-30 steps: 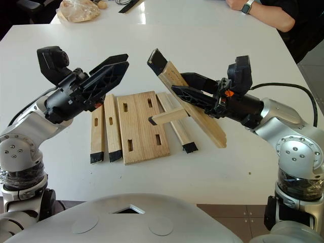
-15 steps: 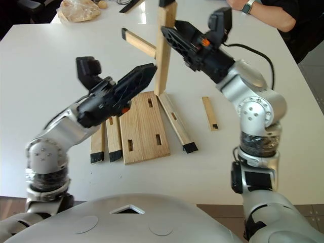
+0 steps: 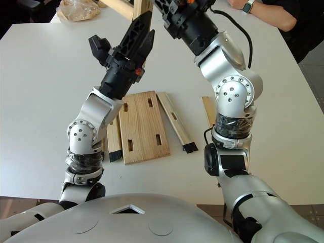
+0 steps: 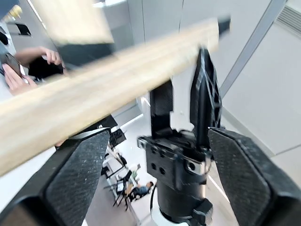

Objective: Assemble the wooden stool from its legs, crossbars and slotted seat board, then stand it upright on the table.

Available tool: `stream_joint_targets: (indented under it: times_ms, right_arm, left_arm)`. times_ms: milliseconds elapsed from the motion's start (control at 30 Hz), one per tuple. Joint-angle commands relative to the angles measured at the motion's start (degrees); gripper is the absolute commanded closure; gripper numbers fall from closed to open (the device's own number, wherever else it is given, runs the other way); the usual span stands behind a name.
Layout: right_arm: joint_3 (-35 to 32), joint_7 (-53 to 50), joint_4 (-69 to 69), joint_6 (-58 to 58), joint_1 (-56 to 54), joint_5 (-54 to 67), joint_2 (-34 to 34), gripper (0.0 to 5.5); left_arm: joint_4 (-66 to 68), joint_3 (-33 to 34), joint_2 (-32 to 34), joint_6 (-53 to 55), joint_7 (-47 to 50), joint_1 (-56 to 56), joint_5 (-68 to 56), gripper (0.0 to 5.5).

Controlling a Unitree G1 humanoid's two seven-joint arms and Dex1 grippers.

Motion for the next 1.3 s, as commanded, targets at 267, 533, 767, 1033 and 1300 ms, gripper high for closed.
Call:
stream_joint_targets:
  times_ms: [267, 533, 767, 1033, 1300]
  right_arm:
    - [-5.1, -11.1, -4.2, 5.6, 2.7, 14.4, 4.0, 3.43]
    - [-2.8, -15.8, -7.7, 10.2, 9.9, 24.3, 4.5, 3.43]
    - [-1.8, -16.9, -8.2, 11.1, 11.6, 30.3, 2.5, 3.43]
    - [0.2, -14.8, -10.1, 10.8, 12.9, 33.1, 0.4, 3.43]
    - [0.8, -12.5, -11.7, 10.4, 16.0, 35.6, -2.9, 3.43]
  left_arm:
    - [2.5, 5.5, -5.8, -4.8, -0.1, -2.4, -2.2, 1.70]
    - [3.9, 10.5, -3.9, -5.0, -1.9, -7.2, -1.7, 1.70]
    - [4.0, 12.2, 0.9, -0.2, -6.4, -8.7, 0.4, 1.70]
    - [4.3, 8.6, 4.2, 8.1, -10.8, -4.9, 3.8, 1.70]
    - [4.9, 13.5, 6.4, 10.1, -11.0, -6.8, 1.6, 1.70]
